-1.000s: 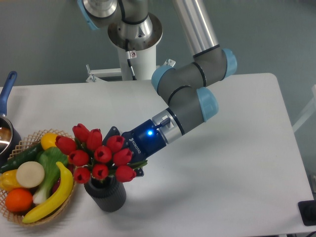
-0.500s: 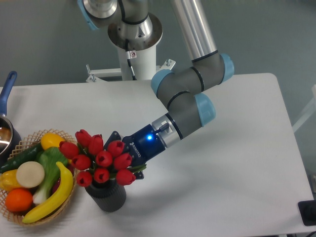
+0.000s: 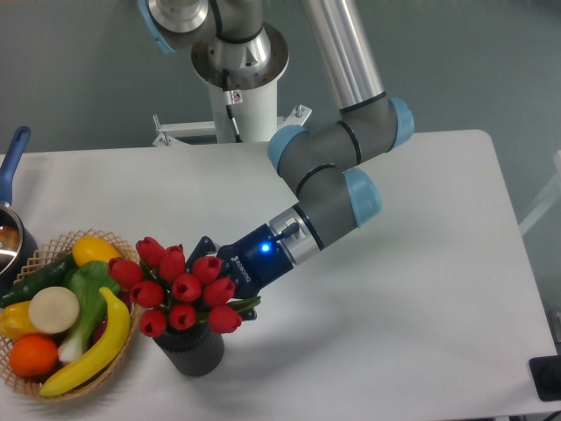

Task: Insert the flowers into the vase
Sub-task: 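Push the bouquet further down into the vase, adjusting its position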

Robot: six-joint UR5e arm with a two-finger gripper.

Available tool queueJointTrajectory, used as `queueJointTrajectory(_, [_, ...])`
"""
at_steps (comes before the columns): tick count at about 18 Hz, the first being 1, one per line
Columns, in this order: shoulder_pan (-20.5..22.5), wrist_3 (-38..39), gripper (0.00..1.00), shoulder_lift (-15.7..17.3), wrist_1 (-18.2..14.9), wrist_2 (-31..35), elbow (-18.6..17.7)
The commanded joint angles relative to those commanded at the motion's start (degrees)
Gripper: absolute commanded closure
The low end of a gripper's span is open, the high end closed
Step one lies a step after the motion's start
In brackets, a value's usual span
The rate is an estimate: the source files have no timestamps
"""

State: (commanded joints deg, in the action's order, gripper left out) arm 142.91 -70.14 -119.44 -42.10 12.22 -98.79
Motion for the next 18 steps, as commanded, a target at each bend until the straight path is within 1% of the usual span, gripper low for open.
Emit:
queueJointTrajectory(5, [0.0, -0.1, 0.58, -0.1, 0.0, 0.0, 0.0])
queueJointTrajectory(6, [0.0, 0.0, 0.56, -0.1, 0.0, 0.0, 0.0])
queueJointTrajectory(7, [0.0, -0.2, 0.5, -0.1, 0.1, 0.0, 0.0])
queueJointTrajectory(11, [0.0, -2.5, 0.5, -0.2, 0.0, 0.0, -0.8])
queueJointTrajectory(14, [0.0, -2.5, 0.5, -0.2, 0.0, -0.1, -0.8])
queueJointTrajectory(15, [0.0, -2.5, 0.47, -0.2, 0.1, 0.0, -0.8])
queueJointTrajectory(17, [0.0, -2.7, 0.26, -0.1, 0.1, 0.0, -0.7])
queueJointTrajectory(18, [0.0, -3.0, 0.2, -0.1, 0.1, -0.1, -0.7])
